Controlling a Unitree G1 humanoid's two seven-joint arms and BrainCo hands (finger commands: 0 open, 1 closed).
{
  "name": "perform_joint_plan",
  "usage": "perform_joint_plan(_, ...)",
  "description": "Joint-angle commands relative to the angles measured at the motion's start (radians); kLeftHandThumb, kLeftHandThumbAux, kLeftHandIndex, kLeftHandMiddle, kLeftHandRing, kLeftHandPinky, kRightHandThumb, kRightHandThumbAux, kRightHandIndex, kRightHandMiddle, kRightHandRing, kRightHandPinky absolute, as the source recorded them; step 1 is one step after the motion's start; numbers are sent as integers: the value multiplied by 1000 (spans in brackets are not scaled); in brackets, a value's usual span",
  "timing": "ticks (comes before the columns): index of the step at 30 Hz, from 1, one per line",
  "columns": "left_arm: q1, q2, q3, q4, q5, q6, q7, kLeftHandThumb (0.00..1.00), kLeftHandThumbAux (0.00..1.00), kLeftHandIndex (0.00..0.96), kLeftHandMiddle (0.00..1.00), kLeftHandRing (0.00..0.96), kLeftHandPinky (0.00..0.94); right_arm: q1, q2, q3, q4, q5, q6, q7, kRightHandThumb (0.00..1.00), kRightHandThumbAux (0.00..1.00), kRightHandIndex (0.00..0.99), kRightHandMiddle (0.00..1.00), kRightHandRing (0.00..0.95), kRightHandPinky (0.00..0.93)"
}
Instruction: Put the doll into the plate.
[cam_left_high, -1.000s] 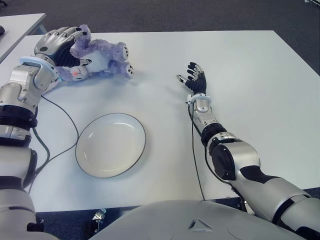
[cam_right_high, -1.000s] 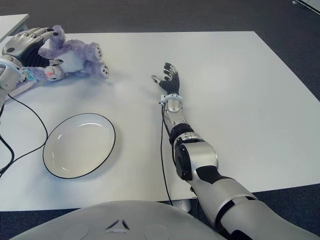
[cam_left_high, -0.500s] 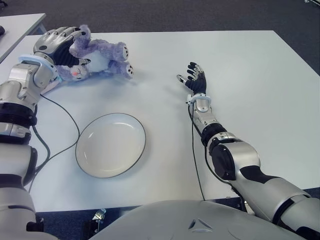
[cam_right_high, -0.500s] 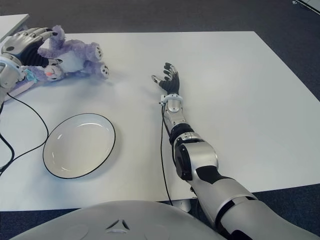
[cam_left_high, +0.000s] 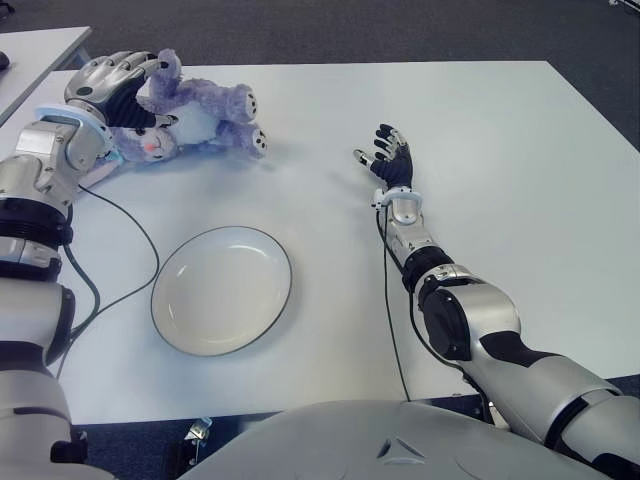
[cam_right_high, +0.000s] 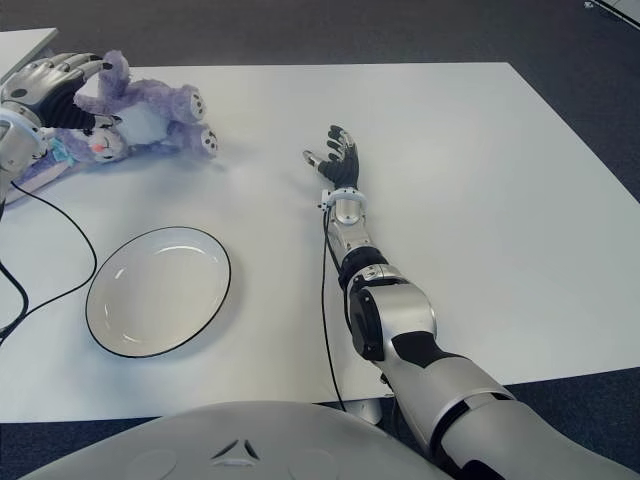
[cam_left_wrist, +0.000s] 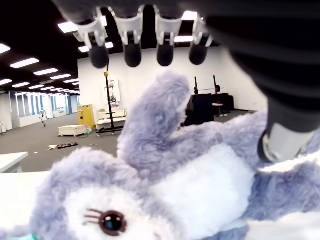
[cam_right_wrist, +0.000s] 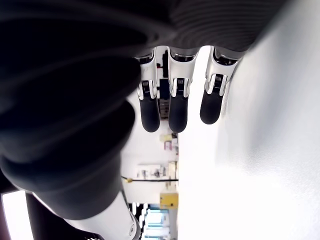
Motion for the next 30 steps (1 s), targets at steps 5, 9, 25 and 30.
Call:
perform_joint_plan(5,-25,-1,-38,40,42,-6,8,211,522,0,0,35,114,189,166,-17,125,21,149,11,234,947,153,180,165,182)
perform_joint_plan(9,-29,-1,-42,44,45,-8,13,214,520,0,0,40,124,189,165,-18,125,22,148,14,235,947,153,178,164,182)
perform_joint_plan(25,-94,-36,-67,184,60,-43,129,289,474,0,14,32,47,191,163,-19,125,18,146,16,236,942,150,181,168,188)
perform_joint_plan(30,-111,-42,-86,207,62,-50,146,294,470,0,14,29,49,192,163,-19,125,16,143,15,230,942,150,181,168,186)
